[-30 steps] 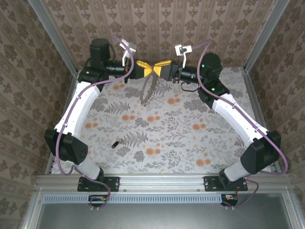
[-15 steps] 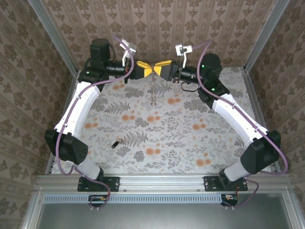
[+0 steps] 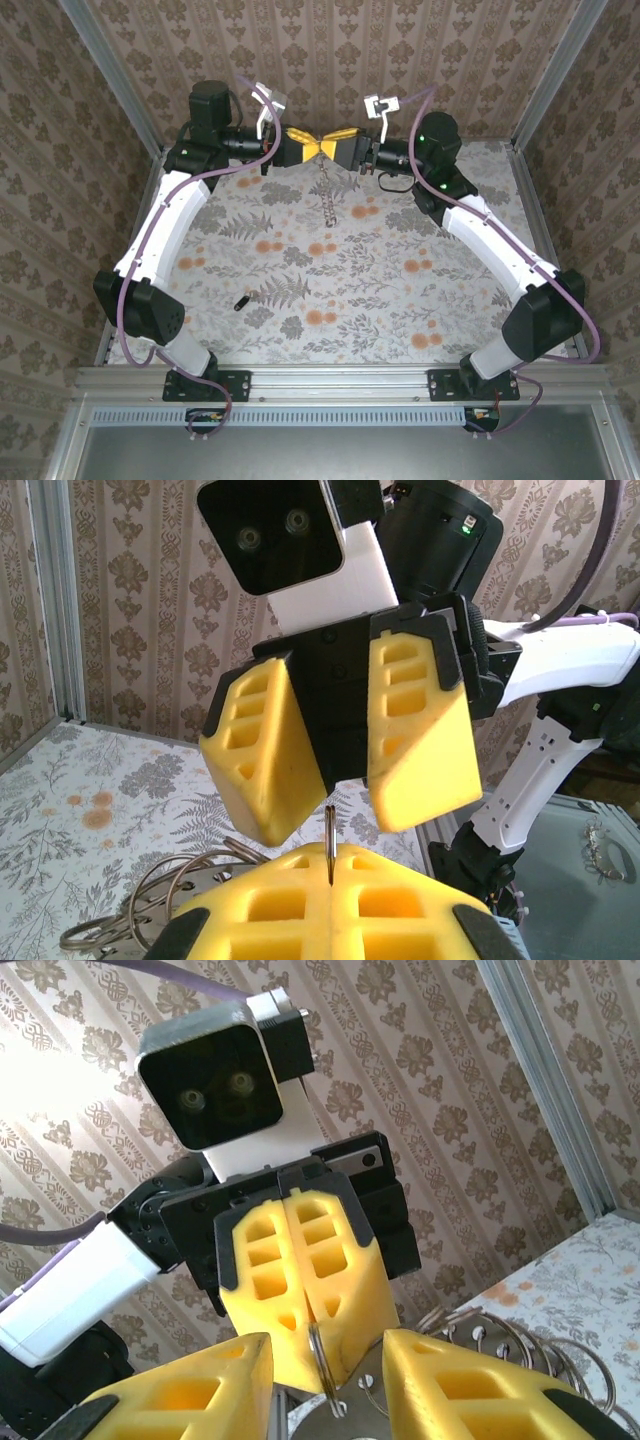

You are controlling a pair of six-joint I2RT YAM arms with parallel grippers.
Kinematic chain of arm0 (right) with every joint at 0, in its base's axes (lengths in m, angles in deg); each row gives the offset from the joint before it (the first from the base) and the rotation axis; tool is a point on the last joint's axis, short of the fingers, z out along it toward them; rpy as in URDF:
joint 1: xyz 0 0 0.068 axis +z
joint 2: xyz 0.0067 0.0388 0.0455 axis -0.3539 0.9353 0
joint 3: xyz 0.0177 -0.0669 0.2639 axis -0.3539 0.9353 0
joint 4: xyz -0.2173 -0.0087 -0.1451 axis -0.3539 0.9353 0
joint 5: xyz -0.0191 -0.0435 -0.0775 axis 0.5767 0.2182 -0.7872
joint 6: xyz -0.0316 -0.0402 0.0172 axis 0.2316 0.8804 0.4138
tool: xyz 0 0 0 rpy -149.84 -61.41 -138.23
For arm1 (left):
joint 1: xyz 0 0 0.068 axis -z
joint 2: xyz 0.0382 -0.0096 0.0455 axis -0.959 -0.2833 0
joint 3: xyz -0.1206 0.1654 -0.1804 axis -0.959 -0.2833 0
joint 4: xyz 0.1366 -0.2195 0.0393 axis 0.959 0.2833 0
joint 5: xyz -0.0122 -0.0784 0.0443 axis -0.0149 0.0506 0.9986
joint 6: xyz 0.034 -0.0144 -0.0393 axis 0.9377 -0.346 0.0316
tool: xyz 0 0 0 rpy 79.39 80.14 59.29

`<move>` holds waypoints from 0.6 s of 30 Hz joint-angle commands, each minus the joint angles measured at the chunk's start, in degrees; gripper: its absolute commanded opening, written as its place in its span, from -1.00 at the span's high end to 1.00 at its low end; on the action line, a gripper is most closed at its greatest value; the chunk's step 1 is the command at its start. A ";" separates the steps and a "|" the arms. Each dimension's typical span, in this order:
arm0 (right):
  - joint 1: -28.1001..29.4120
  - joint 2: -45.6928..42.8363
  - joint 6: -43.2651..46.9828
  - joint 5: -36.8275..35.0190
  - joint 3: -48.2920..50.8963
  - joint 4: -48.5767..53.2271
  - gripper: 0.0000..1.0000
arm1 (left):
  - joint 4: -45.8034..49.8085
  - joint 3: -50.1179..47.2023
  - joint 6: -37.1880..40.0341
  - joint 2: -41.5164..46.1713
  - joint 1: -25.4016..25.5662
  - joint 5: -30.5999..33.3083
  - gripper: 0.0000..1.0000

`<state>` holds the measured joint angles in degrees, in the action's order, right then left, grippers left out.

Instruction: Put the keys on the keyring

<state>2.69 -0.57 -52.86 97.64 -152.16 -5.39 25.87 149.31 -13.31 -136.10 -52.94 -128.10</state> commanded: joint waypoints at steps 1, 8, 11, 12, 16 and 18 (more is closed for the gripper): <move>0.16 0.62 -0.83 1.39 -0.81 -1.80 0.37 | -0.06 1.70 1.55 1.14 0.31 -1.88 1.00; 0.14 0.62 0.41 1.35 -0.92 -1.08 1.00 | -0.12 1.86 1.45 0.83 0.34 -1.81 1.00; -0.01 0.13 1.94 -0.29 -0.07 -1.49 1.00 | -0.31 1.73 1.12 0.99 0.31 -0.13 0.87; -0.16 0.02 2.06 -0.81 0.20 -2.17 1.00 | -0.61 1.68 0.85 1.21 0.27 0.53 0.70; -1.15 0.25 -1.21 -2.40 3.03 -12.05 1.00 | -7.20 -1.02 -3.98 2.41 -0.26 5.68 0.18; -1.55 0.66 -3.60 -3.02 4.45 -19.07 1.00 | -12.88 -3.87 -8.27 3.64 -0.88 10.66 0.11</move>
<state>1.89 -0.22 -53.53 96.87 -149.01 -12.53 21.02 147.76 -16.26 -135.35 -53.12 -123.27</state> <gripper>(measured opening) 0.062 0.435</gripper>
